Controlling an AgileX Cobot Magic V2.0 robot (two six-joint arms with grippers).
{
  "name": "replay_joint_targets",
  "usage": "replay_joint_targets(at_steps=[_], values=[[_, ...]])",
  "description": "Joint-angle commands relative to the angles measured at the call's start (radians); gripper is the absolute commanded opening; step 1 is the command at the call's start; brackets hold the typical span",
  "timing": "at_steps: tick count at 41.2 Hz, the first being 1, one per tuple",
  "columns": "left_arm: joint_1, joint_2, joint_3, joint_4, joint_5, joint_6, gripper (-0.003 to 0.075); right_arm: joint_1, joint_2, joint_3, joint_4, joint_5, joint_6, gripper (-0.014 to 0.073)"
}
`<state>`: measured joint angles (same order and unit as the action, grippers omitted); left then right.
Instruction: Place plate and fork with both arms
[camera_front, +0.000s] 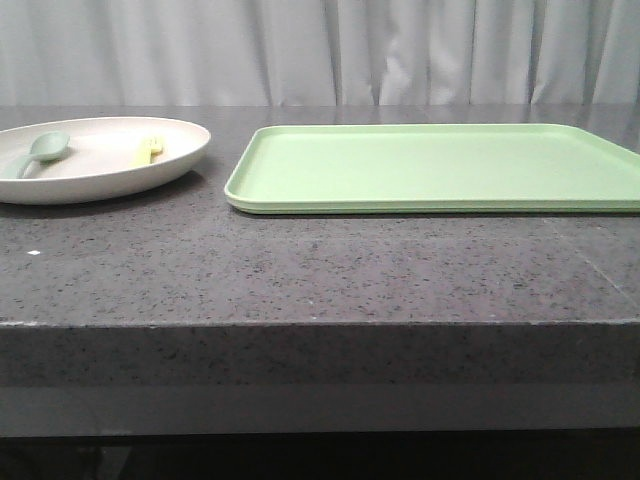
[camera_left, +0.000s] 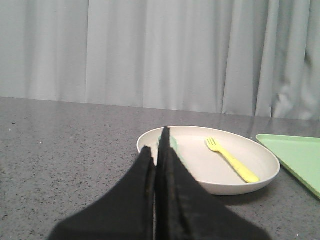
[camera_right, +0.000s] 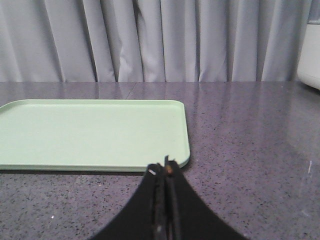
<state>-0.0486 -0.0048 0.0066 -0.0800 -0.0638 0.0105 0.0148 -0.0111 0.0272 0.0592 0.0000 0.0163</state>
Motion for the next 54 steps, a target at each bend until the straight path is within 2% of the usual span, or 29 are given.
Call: replay_joint_targets(at_steps=[1,8,14,23,31,35,45,54], values=[[-0.004,-0.022,0.003,-0.009,-0.085,-0.010,-0.0018,-0.003,-0.018,-0.004,-0.006,-0.087,-0.006,-0.0068],[-0.004,-0.022,-0.035,-0.027,-0.089,-0.010,-0.0018,0.000,-0.018,-0.031,0.018,-0.135,0.001,-0.0068],[-0.004,-0.018,-0.163,-0.029,-0.044,-0.010,-0.0018,0.000,-0.018,-0.159,0.015,-0.013,0.001,-0.0068],[-0.004,0.065,-0.456,-0.029,0.209,-0.010,-0.0018,0.000,0.067,-0.446,-0.073,0.224,-0.007,-0.0068],[-0.004,0.230,-0.711,-0.014,0.451,-0.010,-0.0018,0.000,0.244,-0.676,-0.076,0.412,-0.007,-0.0068],[-0.004,0.308,-0.786,-0.014,0.538,-0.010,-0.0018,0.000,0.333,-0.743,-0.076,0.481,-0.007,-0.0068],[-0.004,0.417,-0.797,-0.014,0.546,-0.010,-0.0018,0.000,0.488,-0.750,-0.076,0.514,-0.007,-0.0068],[-0.004,0.459,-0.795,-0.014,0.553,-0.010,-0.0018,0.000,0.542,-0.750,-0.076,0.512,-0.007,-0.0068]])
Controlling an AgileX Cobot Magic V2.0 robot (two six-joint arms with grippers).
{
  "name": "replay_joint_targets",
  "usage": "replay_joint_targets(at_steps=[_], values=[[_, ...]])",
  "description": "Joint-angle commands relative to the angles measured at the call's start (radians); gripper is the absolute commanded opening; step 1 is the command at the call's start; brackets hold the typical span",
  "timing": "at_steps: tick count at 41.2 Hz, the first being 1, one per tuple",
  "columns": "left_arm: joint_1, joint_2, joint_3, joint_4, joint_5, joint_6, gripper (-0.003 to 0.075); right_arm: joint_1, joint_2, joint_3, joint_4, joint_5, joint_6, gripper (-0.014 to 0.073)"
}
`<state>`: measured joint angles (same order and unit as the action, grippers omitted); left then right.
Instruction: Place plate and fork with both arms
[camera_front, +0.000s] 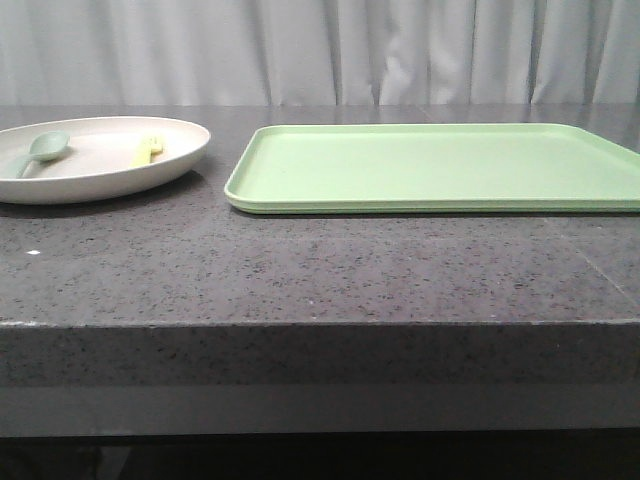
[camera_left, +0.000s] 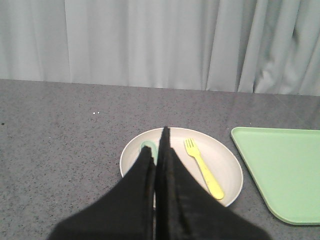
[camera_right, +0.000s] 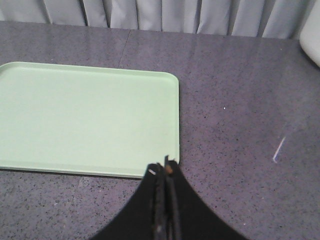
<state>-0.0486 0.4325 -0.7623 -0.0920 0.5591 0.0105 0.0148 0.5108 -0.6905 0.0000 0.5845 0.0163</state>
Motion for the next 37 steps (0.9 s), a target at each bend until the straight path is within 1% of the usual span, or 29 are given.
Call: replay_joint_targets(at_steps=[1,23,25,27,29,30,32,33,35,36,37], values=[[-0.004,0.022,-0.026,-0.002,-0.070,-0.010,-0.0018,0.000,0.020,-0.032,-0.017,-0.073,-0.007,-0.0068],[-0.004,0.022,-0.026,0.004,-0.076,-0.010,-0.0018,0.000,0.020,-0.032,-0.017,-0.068,-0.007,-0.0068],[-0.004,0.022,-0.026,0.004,-0.072,-0.010,-0.0016,0.000,0.020,-0.032,-0.017,-0.060,-0.007,-0.0062],[-0.004,0.022,-0.026,0.014,-0.070,-0.010,-0.0003,0.000,0.020,-0.032,-0.017,-0.050,-0.007,-0.0035],[-0.004,0.022,-0.026,0.021,-0.068,-0.010,0.0050,0.000,0.020,-0.032,-0.019,-0.050,-0.007,0.0034],[-0.004,0.022,-0.026,0.027,-0.067,-0.010,0.0092,0.000,0.020,-0.032,-0.019,-0.050,-0.007,0.0070],[-0.004,0.022,-0.026,0.045,-0.064,-0.010,0.0183,0.000,0.020,-0.032,-0.019,-0.050,-0.007,0.0170],[-0.004,0.022,-0.026,0.052,-0.061,-0.010,0.0229,0.000,0.020,-0.032,-0.020,-0.050,-0.007,0.0234],[-0.004,0.022,-0.026,0.078,-0.054,-0.010,0.0342,0.000,0.020,-0.032,-0.020,-0.050,-0.007,0.0342],[-0.004,0.022,-0.026,0.092,-0.054,-0.010,0.0405,0.000,0.020,-0.032,-0.020,-0.050,-0.007,0.0385],[-0.004,0.022,-0.026,0.104,-0.054,-0.010,0.0450,0.000,0.020,-0.032,-0.020,-0.050,-0.007,0.0423]])
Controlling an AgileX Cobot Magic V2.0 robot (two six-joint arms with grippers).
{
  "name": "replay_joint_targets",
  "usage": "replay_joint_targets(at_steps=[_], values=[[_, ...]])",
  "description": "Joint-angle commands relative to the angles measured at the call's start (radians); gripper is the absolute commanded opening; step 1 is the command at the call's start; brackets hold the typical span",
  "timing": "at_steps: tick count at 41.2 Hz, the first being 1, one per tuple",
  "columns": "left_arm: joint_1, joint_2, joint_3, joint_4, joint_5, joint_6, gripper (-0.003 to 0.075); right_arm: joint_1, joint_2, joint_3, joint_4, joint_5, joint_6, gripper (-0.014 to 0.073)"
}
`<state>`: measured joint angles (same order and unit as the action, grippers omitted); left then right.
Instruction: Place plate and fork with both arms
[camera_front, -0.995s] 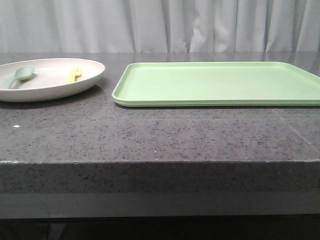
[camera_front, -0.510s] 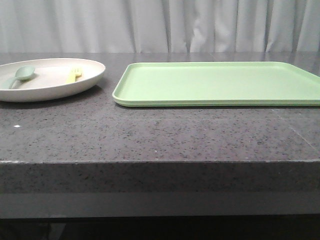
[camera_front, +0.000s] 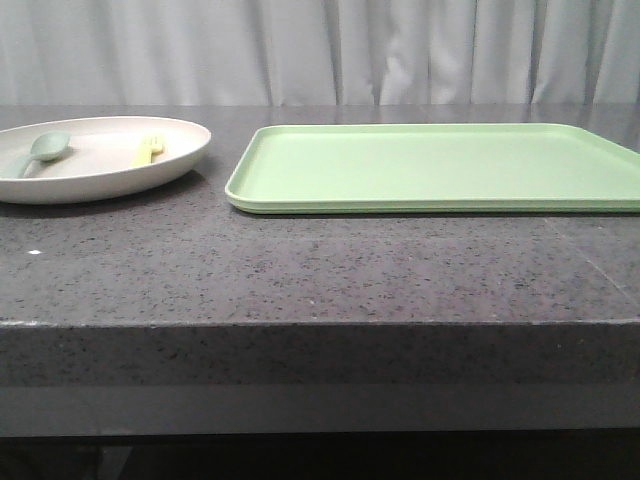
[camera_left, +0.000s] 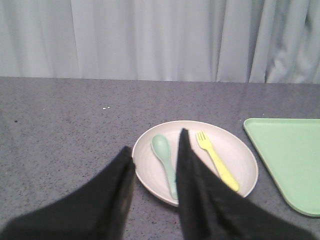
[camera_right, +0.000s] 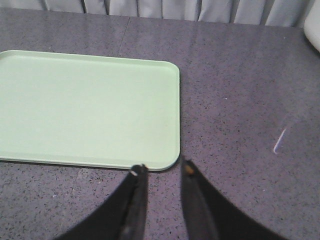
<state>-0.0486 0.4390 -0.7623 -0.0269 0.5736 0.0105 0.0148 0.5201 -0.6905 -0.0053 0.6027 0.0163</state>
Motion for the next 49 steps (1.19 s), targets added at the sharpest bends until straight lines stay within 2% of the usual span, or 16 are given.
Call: replay_joint_targets(at_steps=[1,3,5,17,30,35,44,49], values=[[-0.004,0.016,-0.026,0.046,-0.069,-0.010,0.0501,0.000,0.011,-0.032,-0.015,-0.068,-0.007,0.0466],[-0.004,0.016,-0.026,0.056,-0.069,-0.010,0.0561,0.000,0.011,-0.032,-0.015,-0.068,-0.007,0.0514],[-0.004,0.016,-0.026,0.057,-0.069,-0.010,0.0580,0.000,0.011,-0.032,-0.015,-0.068,-0.007,0.0531],[-0.004,0.016,-0.026,0.057,-0.069,-0.010,0.0573,0.000,0.011,-0.032,-0.015,-0.068,-0.007,0.0529],[-0.004,0.039,-0.028,-0.015,-0.070,-0.010,0.0524,0.000,0.011,-0.032,-0.015,-0.068,-0.007,0.0529],[-0.004,0.110,-0.055,-0.006,0.023,-0.010,0.0524,0.000,0.011,-0.032,-0.015,-0.068,-0.007,0.0529],[-0.004,0.356,-0.151,0.086,0.273,-0.010,0.0524,0.000,0.011,-0.032,-0.015,-0.068,-0.007,0.0529],[-0.004,0.491,-0.194,0.092,0.309,-0.010,0.0524,0.000,0.011,-0.032,-0.015,-0.068,-0.007,0.0529]])
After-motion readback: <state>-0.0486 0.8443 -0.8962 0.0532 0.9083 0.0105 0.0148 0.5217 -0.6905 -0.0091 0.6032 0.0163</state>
